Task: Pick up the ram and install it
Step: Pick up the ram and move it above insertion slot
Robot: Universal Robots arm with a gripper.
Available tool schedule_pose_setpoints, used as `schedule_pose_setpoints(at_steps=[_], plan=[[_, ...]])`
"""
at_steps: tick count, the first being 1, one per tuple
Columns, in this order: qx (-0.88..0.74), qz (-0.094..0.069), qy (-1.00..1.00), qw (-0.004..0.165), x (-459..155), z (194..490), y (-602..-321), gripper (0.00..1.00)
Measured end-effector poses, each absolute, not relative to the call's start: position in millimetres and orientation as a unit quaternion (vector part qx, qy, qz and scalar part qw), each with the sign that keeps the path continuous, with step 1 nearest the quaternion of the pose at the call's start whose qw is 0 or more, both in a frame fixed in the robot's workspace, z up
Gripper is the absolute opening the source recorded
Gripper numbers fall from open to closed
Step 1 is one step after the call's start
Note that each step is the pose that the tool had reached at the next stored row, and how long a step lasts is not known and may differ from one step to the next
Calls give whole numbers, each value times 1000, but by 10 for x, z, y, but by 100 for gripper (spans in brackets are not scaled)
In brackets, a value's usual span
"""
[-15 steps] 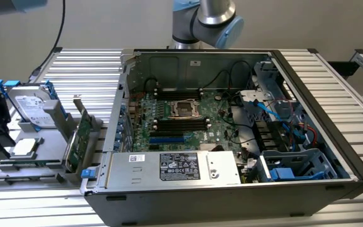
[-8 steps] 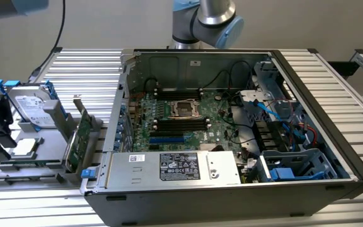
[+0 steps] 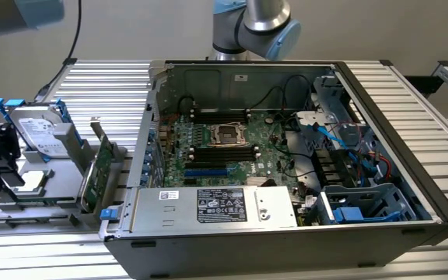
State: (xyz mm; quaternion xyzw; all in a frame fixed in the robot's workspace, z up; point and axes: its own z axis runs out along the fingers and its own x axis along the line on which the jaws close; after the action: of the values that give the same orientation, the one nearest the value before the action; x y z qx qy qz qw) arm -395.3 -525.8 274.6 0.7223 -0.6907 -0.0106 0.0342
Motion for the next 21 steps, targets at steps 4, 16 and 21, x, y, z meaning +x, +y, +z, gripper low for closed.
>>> schedule_pose_setpoints(at_steps=[4, 16, 21], plan=[[721, -10, -692, 35, -3955, 2675, -5258, 36], [719, -9, -694, 36, -3968, 2489, -5282, 36], [719, -9, -694, 36, -3969, 2431, -5305, 36]])
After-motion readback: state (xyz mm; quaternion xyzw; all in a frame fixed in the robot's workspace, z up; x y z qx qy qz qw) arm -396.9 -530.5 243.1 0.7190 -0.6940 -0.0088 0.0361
